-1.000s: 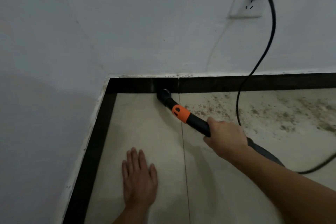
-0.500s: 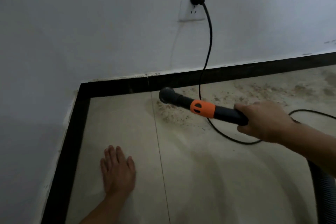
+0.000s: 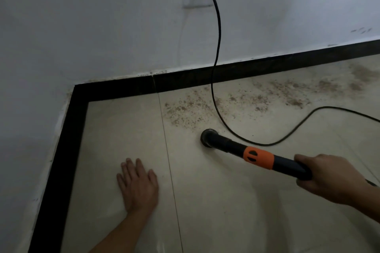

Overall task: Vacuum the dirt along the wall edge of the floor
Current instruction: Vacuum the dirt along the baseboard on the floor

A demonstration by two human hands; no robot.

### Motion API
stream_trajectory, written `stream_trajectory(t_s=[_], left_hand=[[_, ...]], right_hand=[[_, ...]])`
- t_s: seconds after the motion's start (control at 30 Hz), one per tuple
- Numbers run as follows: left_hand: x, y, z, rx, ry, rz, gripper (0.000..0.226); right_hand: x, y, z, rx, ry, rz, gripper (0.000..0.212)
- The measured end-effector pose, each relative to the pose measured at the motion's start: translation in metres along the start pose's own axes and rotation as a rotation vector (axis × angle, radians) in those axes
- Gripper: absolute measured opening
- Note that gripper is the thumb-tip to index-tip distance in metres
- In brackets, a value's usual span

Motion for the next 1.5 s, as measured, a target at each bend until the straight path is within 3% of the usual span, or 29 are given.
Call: stream_trajectory(t_s=[0.27, 0.47, 0.6, 0.77, 0.9, 1.23, 1.5], left_hand=[[0.003, -0.001, -0.002, 0.012, 0.01, -0.031, 0.065], [0.005, -0.002, -0.002, 0.016, 0.011, -0.025, 0.066], [0.004, -0.002, -0.001, 0.018, 0.009, -0.04, 0.066], [0.005, 0.001, 0.0, 0.039, 0.009, -0.043, 0.066], [0.006, 0.001, -0.002, 0.05, 0.007, -0.045, 0.065], [0.004, -0.001, -0.003, 0.049, 0.009, -0.03, 0.066], [0.006, 0.001, 0.0, 0.05, 0.014, -0.053, 0.064]], right_hand=[[0.013, 0.002, -0.077, 0.078, 0.123, -0.027, 0.021], [0.038, -0.012, -0.01, 0.035, -0.025, -0.001, 0.021], [0.049, -0.008, 0.046, 0.056, -0.103, -0.082, 0.02], [0.038, 0.006, 0.026, -0.001, 0.016, -0.118, 0.023], [0.027, 0.012, -0.005, 0.098, 0.115, -0.092, 0.022], [0.048, 0.005, 0.105, 0.267, -0.046, -0.083, 0.023], [0.049, 0.004, 0.068, 0.299, 0.14, -0.132, 0.019]])
Point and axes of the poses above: each hand's wrist, its own x-axis towards the middle knuckle, its own y-axis out of the palm, z = x × y, the point moved 3 cm from there along x, towards the middle knuckle, and after that the axes turned 3 degrees about z, right-handed, at the moved point
